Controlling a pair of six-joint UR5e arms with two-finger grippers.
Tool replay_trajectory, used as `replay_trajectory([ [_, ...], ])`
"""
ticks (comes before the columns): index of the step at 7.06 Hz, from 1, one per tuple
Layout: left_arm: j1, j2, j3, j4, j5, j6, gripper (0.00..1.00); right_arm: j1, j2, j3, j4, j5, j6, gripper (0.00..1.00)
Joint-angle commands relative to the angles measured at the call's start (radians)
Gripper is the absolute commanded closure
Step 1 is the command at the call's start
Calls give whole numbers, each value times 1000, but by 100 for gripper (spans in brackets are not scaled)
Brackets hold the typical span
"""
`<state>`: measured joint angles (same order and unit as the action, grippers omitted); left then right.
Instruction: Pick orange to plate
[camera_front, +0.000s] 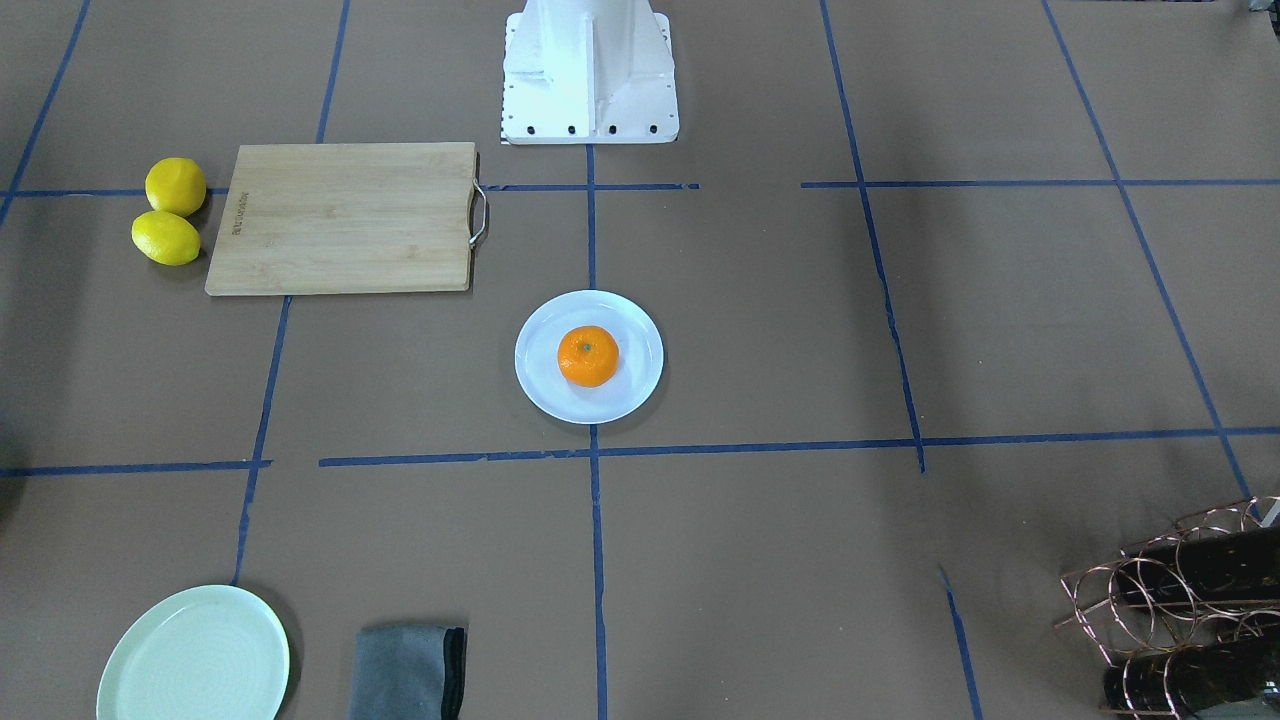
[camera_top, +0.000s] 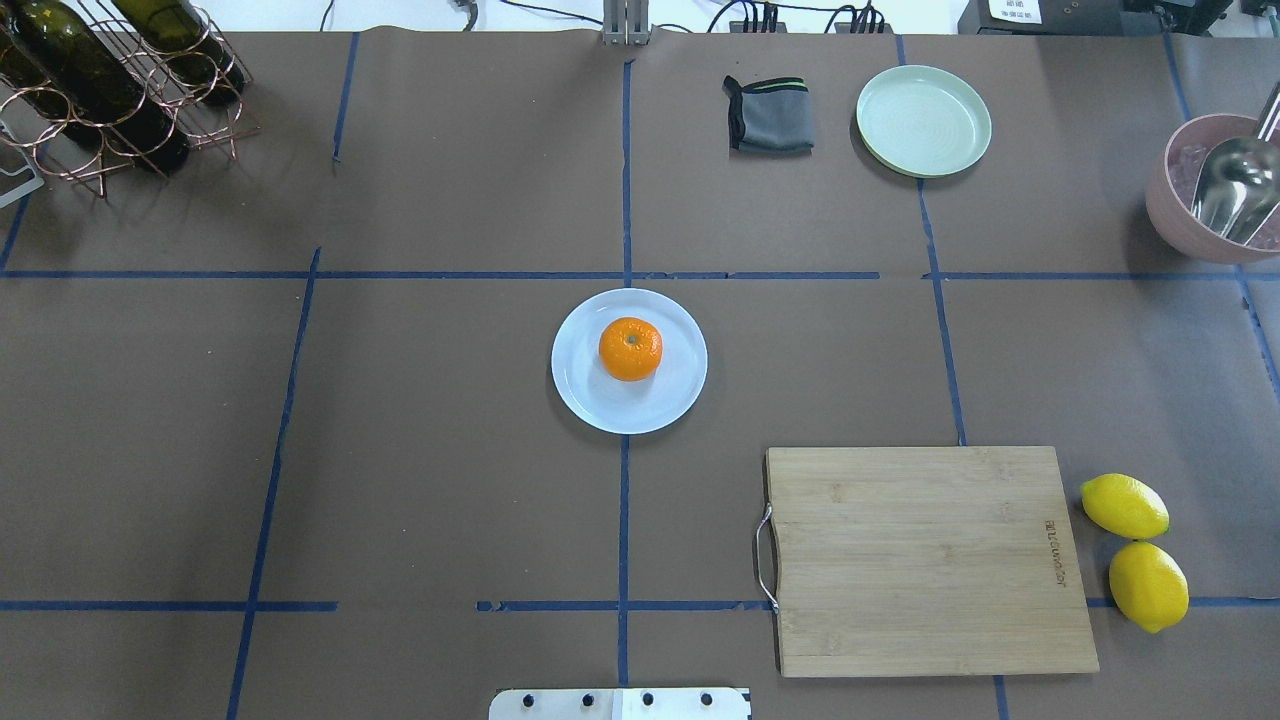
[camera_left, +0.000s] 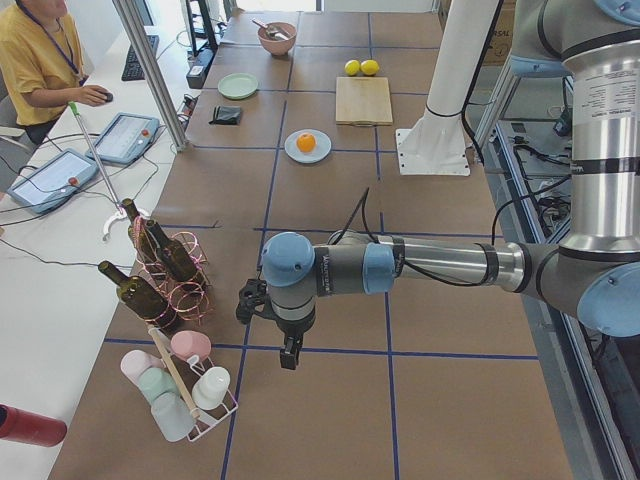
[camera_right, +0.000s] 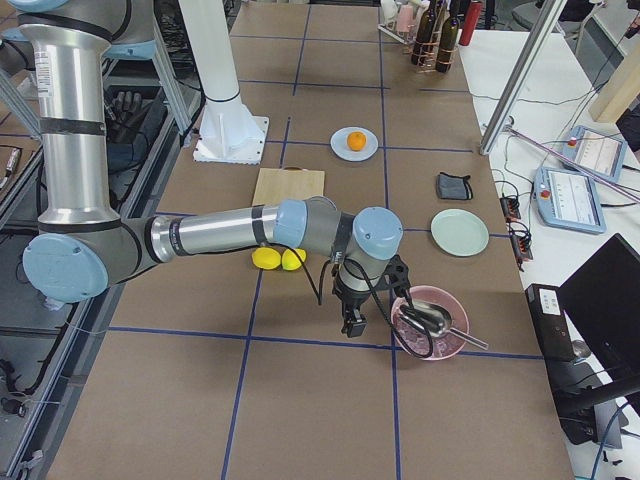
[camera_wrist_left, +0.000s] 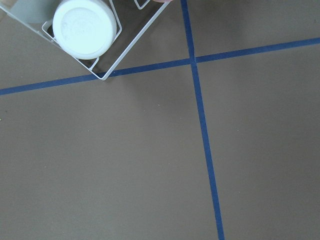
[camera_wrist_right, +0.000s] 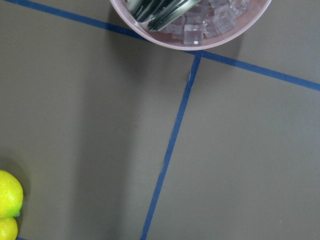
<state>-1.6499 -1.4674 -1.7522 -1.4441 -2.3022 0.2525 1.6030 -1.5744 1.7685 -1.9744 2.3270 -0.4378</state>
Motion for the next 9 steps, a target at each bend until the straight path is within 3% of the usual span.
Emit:
replay_trajectory([
  [1, -2, 4, -36, 34, 3, -6, 0, -6, -1, 0, 0, 5, 7, 0],
  [2, -1, 4, -47, 88, 1, -4, 0, -8, -1, 0, 0, 6, 10, 0],
  [9, 10, -14, -6, 80, -26, 7, 0, -15, -1, 2, 0, 6, 8, 0],
])
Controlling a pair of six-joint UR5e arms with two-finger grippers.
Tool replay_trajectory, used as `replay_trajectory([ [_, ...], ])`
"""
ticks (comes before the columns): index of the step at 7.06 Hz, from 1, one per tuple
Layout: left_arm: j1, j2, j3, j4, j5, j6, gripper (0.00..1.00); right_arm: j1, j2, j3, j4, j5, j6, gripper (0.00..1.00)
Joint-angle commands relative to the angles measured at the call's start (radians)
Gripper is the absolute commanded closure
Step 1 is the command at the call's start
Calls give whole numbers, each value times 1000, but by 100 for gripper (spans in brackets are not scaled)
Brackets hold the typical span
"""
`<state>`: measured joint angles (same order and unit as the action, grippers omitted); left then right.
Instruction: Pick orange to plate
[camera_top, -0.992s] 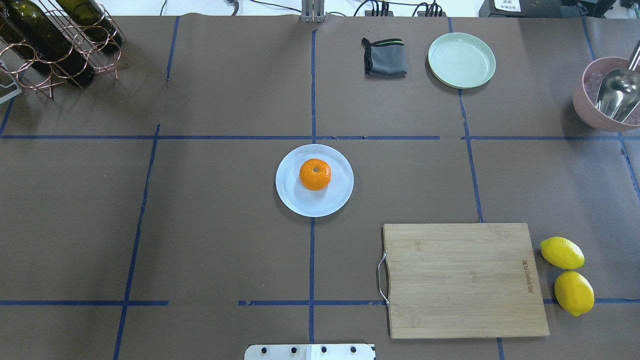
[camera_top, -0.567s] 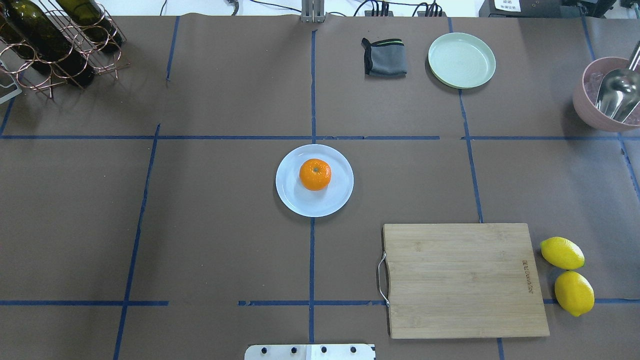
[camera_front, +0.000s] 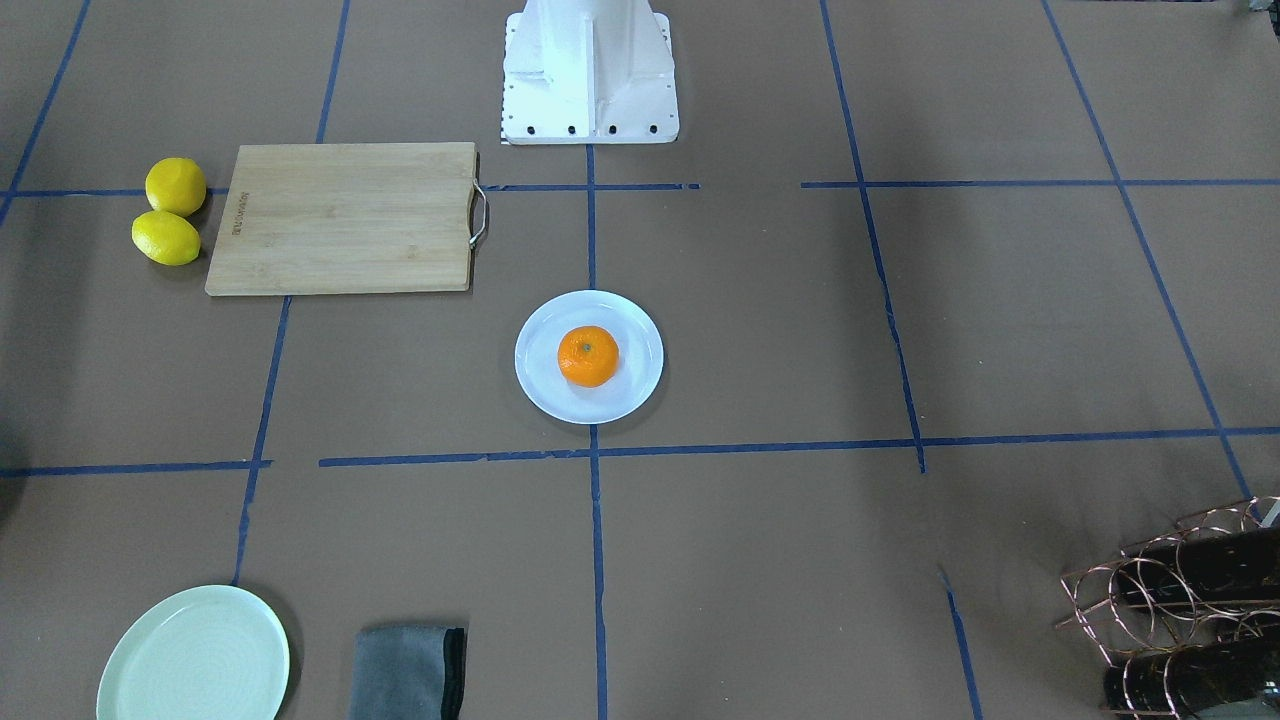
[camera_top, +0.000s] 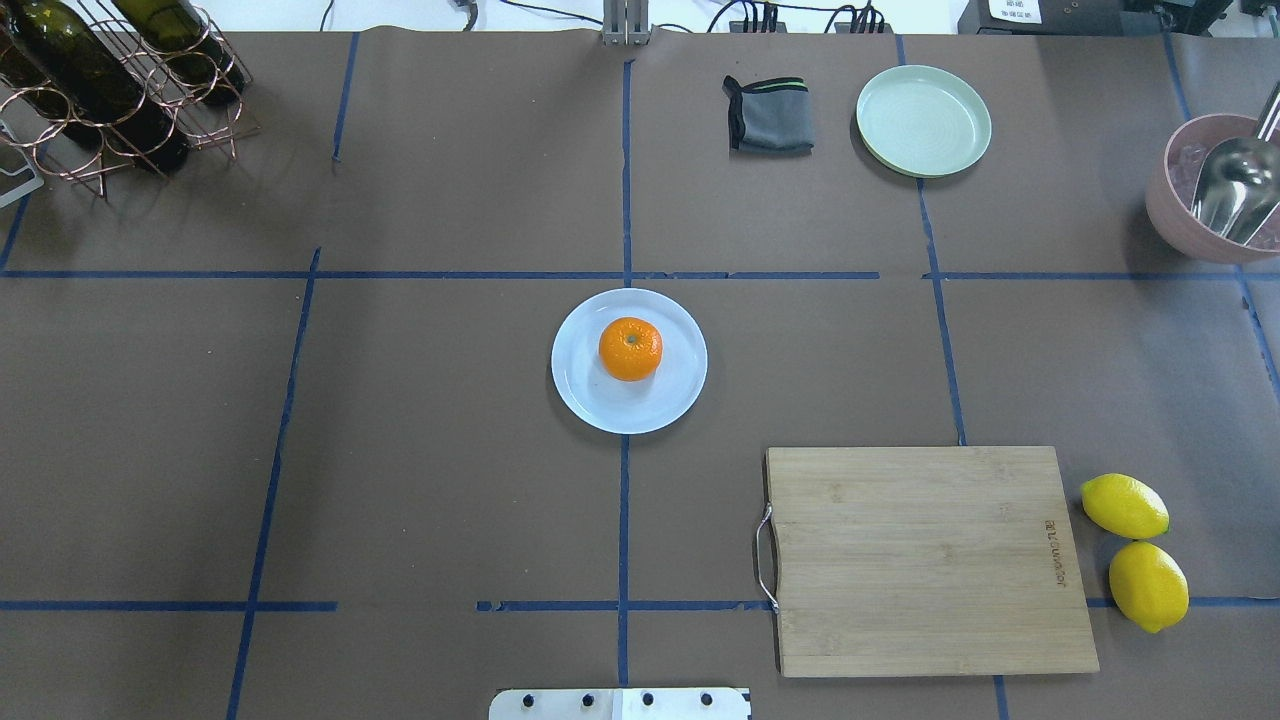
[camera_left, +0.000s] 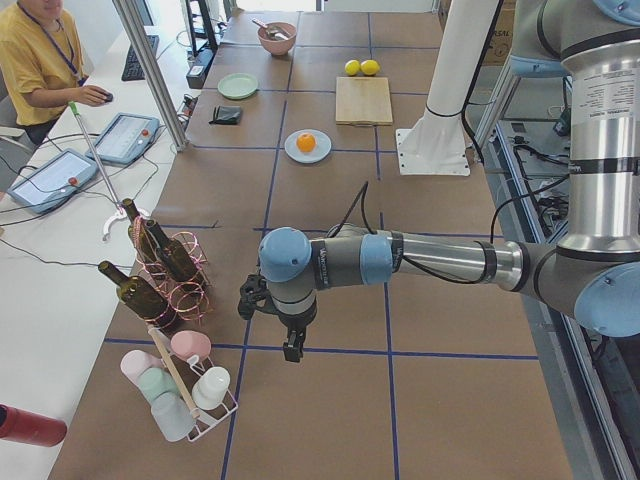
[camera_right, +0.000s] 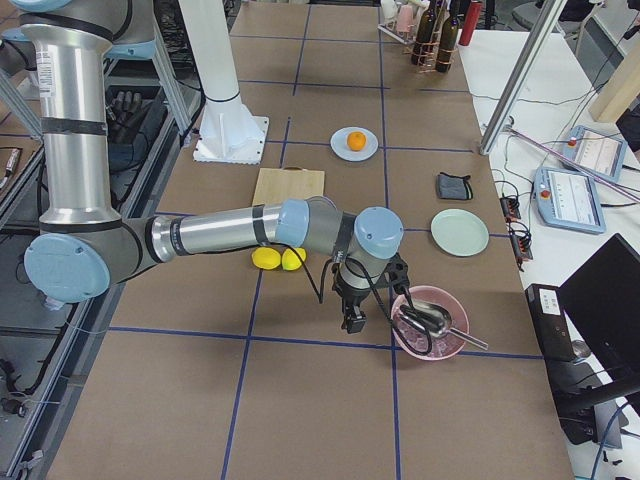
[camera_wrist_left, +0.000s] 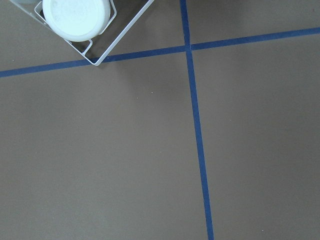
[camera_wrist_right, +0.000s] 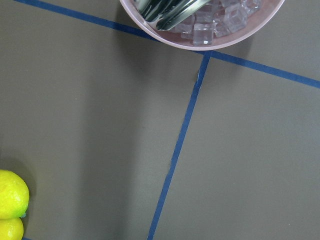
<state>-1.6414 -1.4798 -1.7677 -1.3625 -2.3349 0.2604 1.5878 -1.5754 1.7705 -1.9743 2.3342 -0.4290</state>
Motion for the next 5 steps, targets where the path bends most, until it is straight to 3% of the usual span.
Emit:
replay_trajectory([
  [1, 6, 1, 11, 5, 9, -4, 0, -2, -2, -3, 0, -1, -1, 0],
  [3, 6, 9, 17, -1, -1, -12, 0, -11, 0, -13, 2, -3, -2, 0],
  [5, 6, 1, 14, 0, -1, -12, 0, -12, -3, -51, 108, -3, 1, 0],
])
